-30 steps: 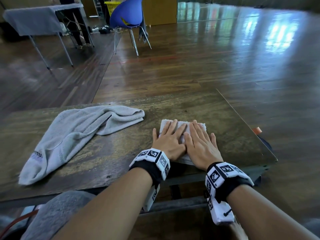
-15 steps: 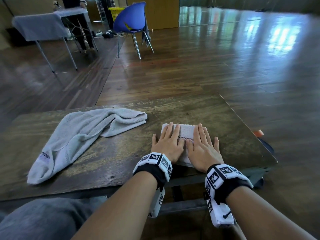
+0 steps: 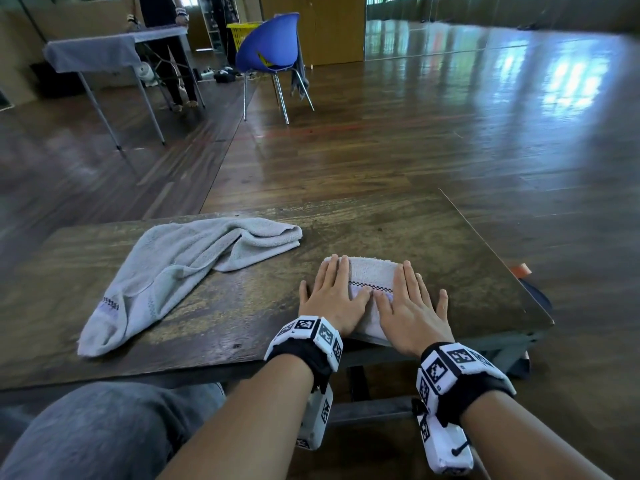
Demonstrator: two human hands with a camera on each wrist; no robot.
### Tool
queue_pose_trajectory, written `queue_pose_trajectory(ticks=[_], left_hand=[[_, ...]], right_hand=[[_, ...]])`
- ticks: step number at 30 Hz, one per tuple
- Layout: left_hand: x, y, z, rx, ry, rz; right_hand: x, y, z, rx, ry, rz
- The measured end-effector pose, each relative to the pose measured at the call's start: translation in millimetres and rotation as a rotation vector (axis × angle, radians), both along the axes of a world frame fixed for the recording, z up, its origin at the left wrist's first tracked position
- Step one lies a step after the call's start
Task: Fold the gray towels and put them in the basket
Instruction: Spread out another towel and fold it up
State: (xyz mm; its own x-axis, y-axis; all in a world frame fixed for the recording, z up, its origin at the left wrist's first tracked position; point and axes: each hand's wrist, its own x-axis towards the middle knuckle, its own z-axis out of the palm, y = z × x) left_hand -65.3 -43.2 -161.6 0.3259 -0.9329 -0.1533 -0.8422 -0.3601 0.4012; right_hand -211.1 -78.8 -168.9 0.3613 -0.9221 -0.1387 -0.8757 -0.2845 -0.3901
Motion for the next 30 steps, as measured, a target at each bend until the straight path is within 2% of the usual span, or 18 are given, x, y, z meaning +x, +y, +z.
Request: queue_pose_trajectory(ticks=[7,11,13,15,17,19,21,26,30], left_hand=[[5.4,0.4,-6.5,0.015,-0.006,0.017],[18.0,-1.7,-2.8,0.037,-0.063,0.007],[22.9,-3.3,3.8,0.003,-0.155,0.015],[20.8,-1.6,12.6,-0.109,-0.274,-0.005],[7.8,1.6,22.0,-0.285,-0.310,-0.054],[-13.2,5.6,30.7,-0.370,-0.241,-0.089],[-33.1,9.9,33.6,-0.369,-0.184,-0.093],[-51.6,22.2,22.6,-0.255,-0.158,-0.133],[-50.2,29.0,22.4,-0.338,-0.063,-0.137]], right_hand=[[-4.9,13.5,2.1,0.004,-0.009,0.022],[-17.6,-3.5,27.7,-0.012,0.097,0.106],[-24.5,-17.9,44.3,0.069,0.168,0.169],[-29.1,-29.8,56.7,0.128,0.185,0.209],[-34.3,-41.1,65.9,0.095,0.115,0.172],[-40.5,-49.1,71.2,0.046,0.025,0.112],[-45.0,-50.2,70.3,0.039,-0.015,0.082],[-40.2,-43.3,68.7,0.129,-0.075,0.061],[-35.6,-44.9,69.6,0.101,-0.222,0.036]])
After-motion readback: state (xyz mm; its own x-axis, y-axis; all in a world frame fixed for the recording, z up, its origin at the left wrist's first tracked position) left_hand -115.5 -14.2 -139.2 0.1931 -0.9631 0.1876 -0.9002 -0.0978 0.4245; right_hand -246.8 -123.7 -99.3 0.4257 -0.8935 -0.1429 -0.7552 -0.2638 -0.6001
